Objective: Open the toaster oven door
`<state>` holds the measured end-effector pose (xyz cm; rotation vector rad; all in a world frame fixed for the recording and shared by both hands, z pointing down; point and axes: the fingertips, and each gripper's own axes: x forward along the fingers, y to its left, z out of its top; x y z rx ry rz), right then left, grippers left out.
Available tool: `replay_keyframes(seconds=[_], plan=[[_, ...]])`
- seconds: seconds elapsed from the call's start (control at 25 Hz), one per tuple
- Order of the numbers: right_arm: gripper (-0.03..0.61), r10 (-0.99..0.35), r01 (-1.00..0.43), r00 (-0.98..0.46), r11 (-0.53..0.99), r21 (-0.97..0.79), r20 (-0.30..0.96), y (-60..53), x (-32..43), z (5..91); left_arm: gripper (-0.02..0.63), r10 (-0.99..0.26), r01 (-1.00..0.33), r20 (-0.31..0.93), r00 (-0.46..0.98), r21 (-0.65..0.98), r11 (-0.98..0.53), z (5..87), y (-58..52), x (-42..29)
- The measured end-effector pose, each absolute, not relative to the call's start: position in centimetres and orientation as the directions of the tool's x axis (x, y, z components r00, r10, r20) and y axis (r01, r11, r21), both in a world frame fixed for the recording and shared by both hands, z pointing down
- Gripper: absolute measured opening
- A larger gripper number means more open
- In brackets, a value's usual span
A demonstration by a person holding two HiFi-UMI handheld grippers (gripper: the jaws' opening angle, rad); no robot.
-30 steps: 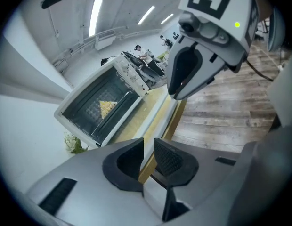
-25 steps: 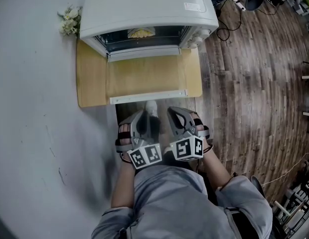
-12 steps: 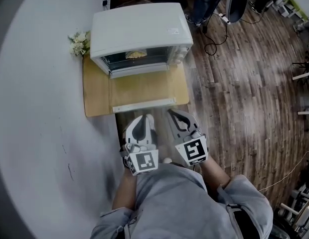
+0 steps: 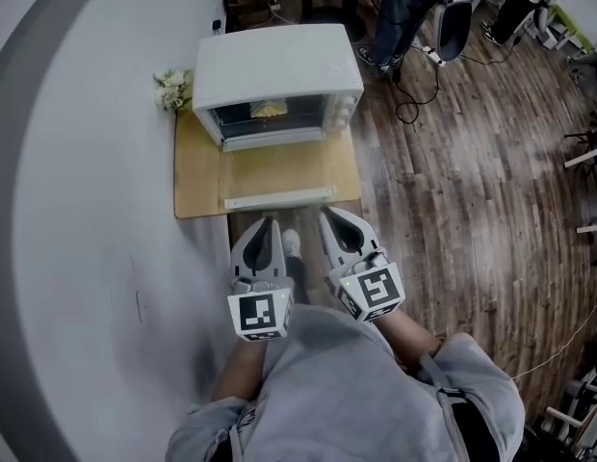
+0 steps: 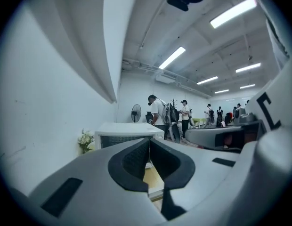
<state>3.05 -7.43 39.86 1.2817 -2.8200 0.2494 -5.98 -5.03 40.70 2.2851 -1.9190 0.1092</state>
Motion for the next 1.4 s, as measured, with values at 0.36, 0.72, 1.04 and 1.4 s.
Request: replay_keyframes(seconds=[0.36, 0.72, 1.04, 1.4], plan=[[-0.002, -0.752, -0.757, -0.652, 0.639, -0.136, 0.098, -5.8, 3.7, 39.3, 0.008, -0.977, -0.985, 0.139, 0.164, 0.081, -0.154, 39.6, -3.9, -6.6], [-0.003, -0.758, -0.763, -0.646, 0.635, -0.122, 0.090, -5.3, 3.9, 39.0, 0.008, -0.977, -0.986, 0.137, 0.161, 0.068, -0.153, 39.4, -3.1, -6.6], [-0.003, -0.759, -0.764, -0.645, 0.635, -0.114, 0.092, -5.2, 4.1, 38.9, 0.008, -0.981, -0.988, 0.130, 0.146, 0.058, -0.140, 39.1, -2.9, -6.9], [-0.003, -0.749, -0.754, -0.657, 0.649, -0.103, 0.092, -5.0, 3.5, 39.1, 0.008, -0.975, -0.987, 0.153, 0.159, 0.061, -0.152, 39.9, -2.7, -6.7]])
